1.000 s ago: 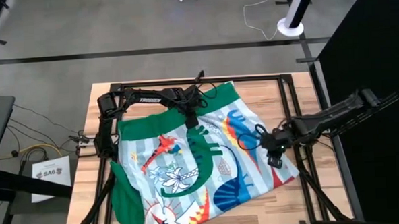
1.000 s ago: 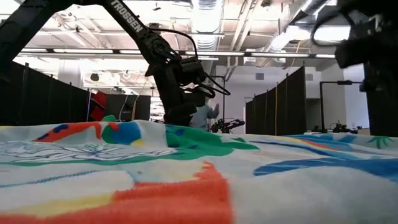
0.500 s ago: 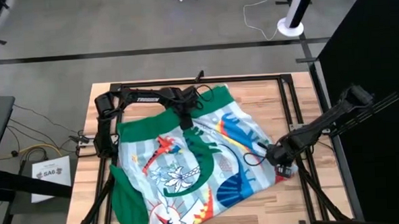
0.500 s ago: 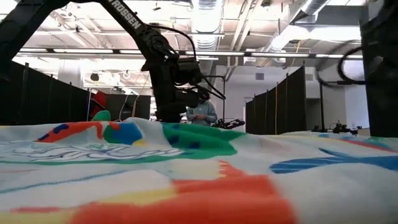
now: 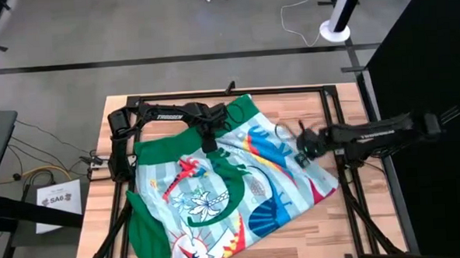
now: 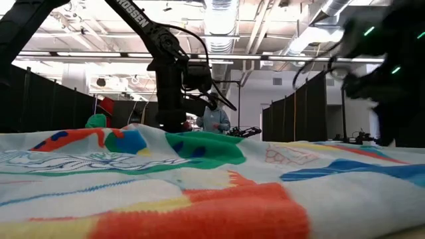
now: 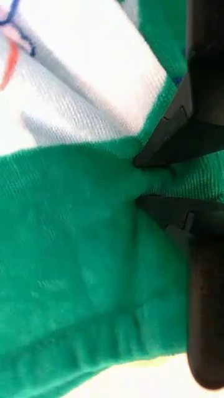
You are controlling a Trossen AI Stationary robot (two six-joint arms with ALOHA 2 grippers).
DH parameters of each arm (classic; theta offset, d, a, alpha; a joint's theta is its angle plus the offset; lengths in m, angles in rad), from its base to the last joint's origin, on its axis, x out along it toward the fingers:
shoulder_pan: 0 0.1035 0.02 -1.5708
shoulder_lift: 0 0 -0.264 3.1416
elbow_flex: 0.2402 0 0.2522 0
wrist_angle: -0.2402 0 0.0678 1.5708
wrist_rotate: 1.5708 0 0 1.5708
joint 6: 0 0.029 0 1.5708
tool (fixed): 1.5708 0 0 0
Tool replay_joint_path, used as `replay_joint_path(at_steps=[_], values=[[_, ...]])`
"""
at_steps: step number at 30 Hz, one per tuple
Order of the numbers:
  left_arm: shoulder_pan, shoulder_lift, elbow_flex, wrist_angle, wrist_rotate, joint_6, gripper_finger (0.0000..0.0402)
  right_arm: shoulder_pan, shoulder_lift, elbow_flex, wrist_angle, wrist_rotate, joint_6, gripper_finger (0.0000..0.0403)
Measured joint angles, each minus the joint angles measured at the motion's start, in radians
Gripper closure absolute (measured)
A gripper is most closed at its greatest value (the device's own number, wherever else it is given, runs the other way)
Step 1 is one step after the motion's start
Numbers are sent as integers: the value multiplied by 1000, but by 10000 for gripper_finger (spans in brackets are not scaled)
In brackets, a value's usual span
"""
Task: Roll towel
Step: Roll the multicolor dinosaur print towel
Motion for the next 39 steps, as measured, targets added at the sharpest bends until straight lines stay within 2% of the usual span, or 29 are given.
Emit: replay_joint_path(at_steps=[2, 6, 12, 15, 19, 22, 27, 31, 36, 39], values=[[-7, 0, 0, 1, 1, 21, 325, -137, 17, -29, 108, -44, -58, 403], [-8, 0, -1, 28, 8, 46, 325, -334, 62, -59, 214, -53, -165, 403], [-9, -1, -1, 80, 16, 54, 325, -453, 178, -57, 486, -137, -294, 403], [-8, -1, -1, 123, 13, 60, 325, -480, 250, -40, 541, -217, -297, 403], [7, 0, 8, 122, -5, 60, 325, -429, 253, 18, 502, -305, -290, 403], [26, 1, 16, 93, -10, 37, 325, -376, 221, 87, 453, -316, -261, 403], [51, 2, 33, 25, -25, -1, 325, -277, 190, 178, 349, -315, -193, 403], [59, 3, 42, 9, -26, -10, 325, -213, 207, 192, 356, -309, -153, 403], [58, 2, 42, 16, -28, -11, 325, -176, 273, 192, 363, -307, -142, 403], [57, 2, 43, 10, -29, -13, 325, -182, 263, 192, 291, -254, -160, 403]])
